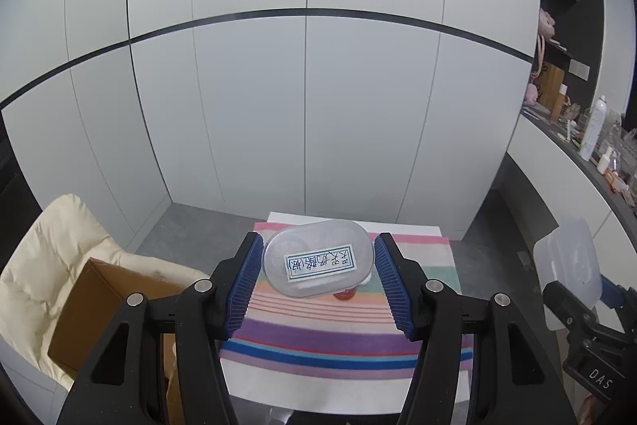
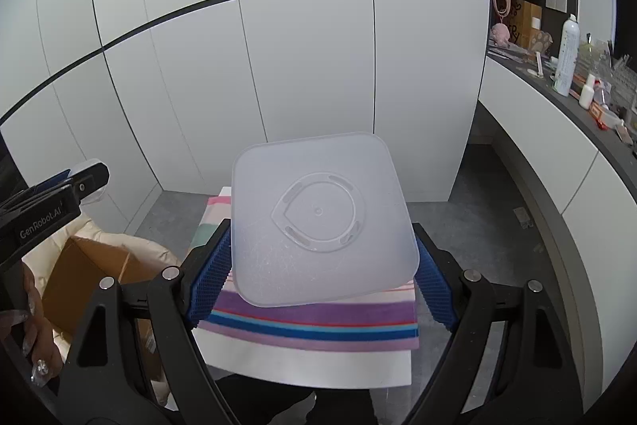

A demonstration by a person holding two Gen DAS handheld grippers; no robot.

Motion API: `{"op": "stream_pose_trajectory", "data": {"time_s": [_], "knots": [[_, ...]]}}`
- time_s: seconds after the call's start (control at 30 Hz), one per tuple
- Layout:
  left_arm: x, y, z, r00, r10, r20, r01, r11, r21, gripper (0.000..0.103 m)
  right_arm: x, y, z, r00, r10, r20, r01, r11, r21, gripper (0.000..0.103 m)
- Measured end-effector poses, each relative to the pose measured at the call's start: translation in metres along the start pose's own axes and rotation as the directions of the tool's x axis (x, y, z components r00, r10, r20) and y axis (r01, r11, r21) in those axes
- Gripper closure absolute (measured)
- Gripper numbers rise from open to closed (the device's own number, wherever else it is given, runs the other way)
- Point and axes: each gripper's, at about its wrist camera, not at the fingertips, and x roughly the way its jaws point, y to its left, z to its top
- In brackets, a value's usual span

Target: Organize objects

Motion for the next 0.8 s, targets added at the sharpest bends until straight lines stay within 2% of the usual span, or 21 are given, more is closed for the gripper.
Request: {"op": "stream_pose_trajectory", "data": {"time_s": [0.17,0.57,0.7,0.8], "knots": [[-0.022,0.002,-0.021,1.0,-0.021,0.015,0.021,1.0,0.009,0.044,-0.019,-0.006,-0.023,0.996,0.082,-0.018,-0.081,0.995,0.054,0.018],[-0.058,0.003,-0.079,0.998,-0.064,-0.024,0.065,0.998,0.028,0.044,-0.053,-0.003,-0.092,0.995,0.078,-0.058,-0.076,0.996,0.045,0.018],[-0.062,0.01,-0.103,0.996,-0.074,-0.059,0.075,0.997,0.018,0.044,-0.059,-0.006,-0.116,0.988,0.11,-0.106,-0.102,0.992,0.081,0.018],[-0.068,0.018,-0.124,0.995,-0.054,-0.087,0.057,0.998,0.023,0.044,-0.066,-0.011,-0.132,0.981,0.143,-0.134,-0.127,0.985,0.119,0.018]]}}
